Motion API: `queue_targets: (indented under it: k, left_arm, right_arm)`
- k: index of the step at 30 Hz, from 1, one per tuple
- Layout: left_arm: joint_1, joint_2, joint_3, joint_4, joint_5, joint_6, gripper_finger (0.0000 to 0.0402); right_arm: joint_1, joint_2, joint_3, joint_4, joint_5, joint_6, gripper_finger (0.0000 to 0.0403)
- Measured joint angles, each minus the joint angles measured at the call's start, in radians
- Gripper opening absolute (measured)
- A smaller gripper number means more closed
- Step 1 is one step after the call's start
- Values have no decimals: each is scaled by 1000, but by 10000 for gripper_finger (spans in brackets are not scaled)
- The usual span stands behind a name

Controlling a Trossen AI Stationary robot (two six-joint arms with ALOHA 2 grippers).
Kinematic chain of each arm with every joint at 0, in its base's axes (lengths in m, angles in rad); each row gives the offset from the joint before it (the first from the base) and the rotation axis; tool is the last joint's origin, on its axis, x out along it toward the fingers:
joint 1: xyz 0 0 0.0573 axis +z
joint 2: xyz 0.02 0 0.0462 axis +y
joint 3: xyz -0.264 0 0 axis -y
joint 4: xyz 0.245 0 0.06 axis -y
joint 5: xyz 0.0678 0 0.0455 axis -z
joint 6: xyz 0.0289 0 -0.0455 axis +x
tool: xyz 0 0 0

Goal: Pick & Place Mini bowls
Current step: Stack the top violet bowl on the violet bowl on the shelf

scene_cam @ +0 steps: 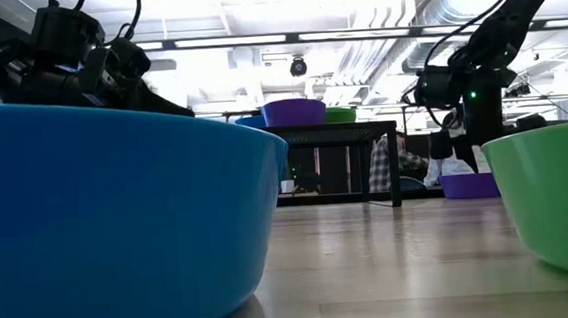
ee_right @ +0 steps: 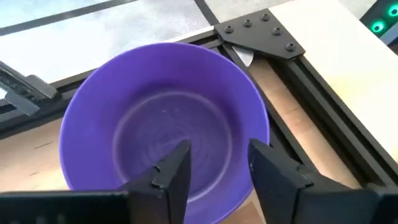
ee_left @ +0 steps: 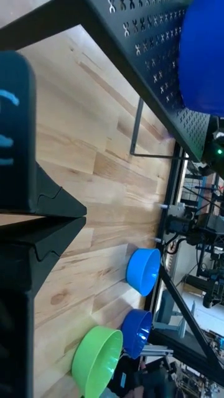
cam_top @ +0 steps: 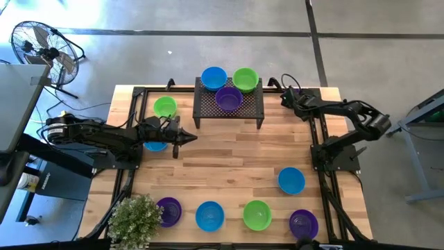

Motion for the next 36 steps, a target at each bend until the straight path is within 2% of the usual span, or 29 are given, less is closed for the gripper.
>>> queue_targets:
  k: [6, 12, 16, 24, 29, 36]
  left_arm:
    - [0, 0, 0, 0, 5, 1, 0]
    - [0, 0, 0, 0, 27, 1, 0]
    - [0, 0, 0, 0, 27, 1, 0]
    - [0, 0, 0, 0, 28, 3, 0]
    - [0, 0, 0, 0, 28, 0, 0]
    - [0, 0, 0, -4, 28, 0, 0]
  right_arm:
    - [0, 0, 0, -66, -69, 44, 114]
    - [0, 0, 0, -96, -76, 65, 136]
    - [0, 0, 0, -74, -101, 7, 150]
    - [0, 0, 0, -83, -195, -42, 143]
    - [0, -8, 0, -84, -335, -162, 163]
    - [12, -104, 0, -98, -643, -350, 185]
